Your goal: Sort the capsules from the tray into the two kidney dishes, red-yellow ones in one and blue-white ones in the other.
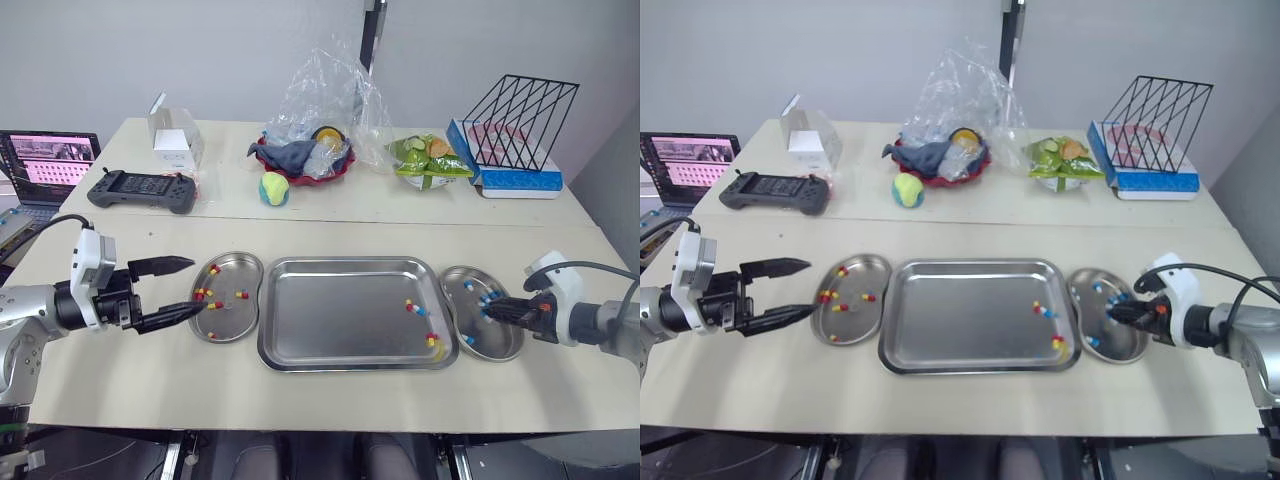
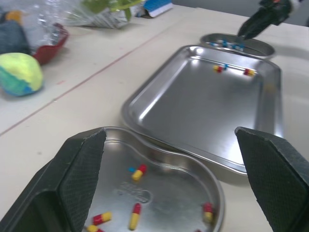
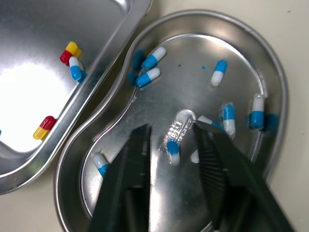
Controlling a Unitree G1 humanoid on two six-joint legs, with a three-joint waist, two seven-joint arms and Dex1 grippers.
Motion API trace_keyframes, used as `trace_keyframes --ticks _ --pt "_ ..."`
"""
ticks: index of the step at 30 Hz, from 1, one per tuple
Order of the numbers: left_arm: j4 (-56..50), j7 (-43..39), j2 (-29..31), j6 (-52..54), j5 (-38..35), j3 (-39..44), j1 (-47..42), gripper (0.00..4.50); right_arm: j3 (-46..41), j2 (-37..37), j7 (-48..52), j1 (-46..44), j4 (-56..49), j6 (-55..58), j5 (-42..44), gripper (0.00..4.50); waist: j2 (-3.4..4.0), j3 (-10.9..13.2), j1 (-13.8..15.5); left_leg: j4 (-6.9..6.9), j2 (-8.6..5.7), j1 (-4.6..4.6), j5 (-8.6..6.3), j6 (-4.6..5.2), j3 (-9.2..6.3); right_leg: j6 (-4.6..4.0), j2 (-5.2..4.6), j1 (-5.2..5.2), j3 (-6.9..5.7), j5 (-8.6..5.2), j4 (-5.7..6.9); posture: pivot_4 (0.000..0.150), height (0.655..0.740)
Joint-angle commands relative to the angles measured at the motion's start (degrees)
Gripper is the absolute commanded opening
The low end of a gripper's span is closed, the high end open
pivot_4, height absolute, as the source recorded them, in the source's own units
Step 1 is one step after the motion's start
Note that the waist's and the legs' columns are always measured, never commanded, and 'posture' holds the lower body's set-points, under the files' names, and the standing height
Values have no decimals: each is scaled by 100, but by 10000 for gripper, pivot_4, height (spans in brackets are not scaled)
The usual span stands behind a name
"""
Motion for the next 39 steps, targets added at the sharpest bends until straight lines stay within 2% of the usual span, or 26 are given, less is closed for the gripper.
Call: trace_keyframes --ticks 1,6,9,11,14,19,39 --pt "155 110 -11 -371 178 185 -24 45000 -519 -271 186 -208 462 -292 71 27018 0 0 -1 0 0 0 -1 1 1 0 0 0 1 0 -1 1500 7204" --pt "562 549 -146 -713 402 394 -11 45000 -789 -361 178 -488 1468 -966 -137 44375 0 0 -4 -2 2 1 -1 1 3 0 2 0 0 0 -4 1500 7204" --pt "796 941 -209 -761 529 490 -11 45000 -898 -361 32 -650 2077 -1423 -305 44767 0 0 -12 -2 1 1 -1 1 3 0 1 0 0 0 -3 1500 7204" --pt "1181 1502 -285 -931 798 623 3 45000 -1121 -313 -70 -761 2636 -1703 -291 44767 0 0 -10 -2 1 1 -1 1 4 0 0 -1 1 0 -2 1500 7204" --pt "1642 2010 -375 -1387 1122 833 203 45000 -1476 -94 -535 -814 3232 -2602 -390 44767 1 -1 -26 -4 0 2 -1 1 4 1 0 0 2 0 -3 1500 7204" --pt "1773 1998 -385 -1623 1035 918 250 45000 -1489 89 -503 -804 3646 -3447 -483 44767 1 -1 -36 -6 3 2 0 -2 8 1 0 -1 1 1 -3 1500 7204" --pt "1968 1560 -343 -1477 648 920 52 45000 -1498 124 -248 -586 3341 -3142 -298 44767 3 -2 -34 -6 2 5 1 -2 8 2 -8 1 1 3 2 1500 7204"
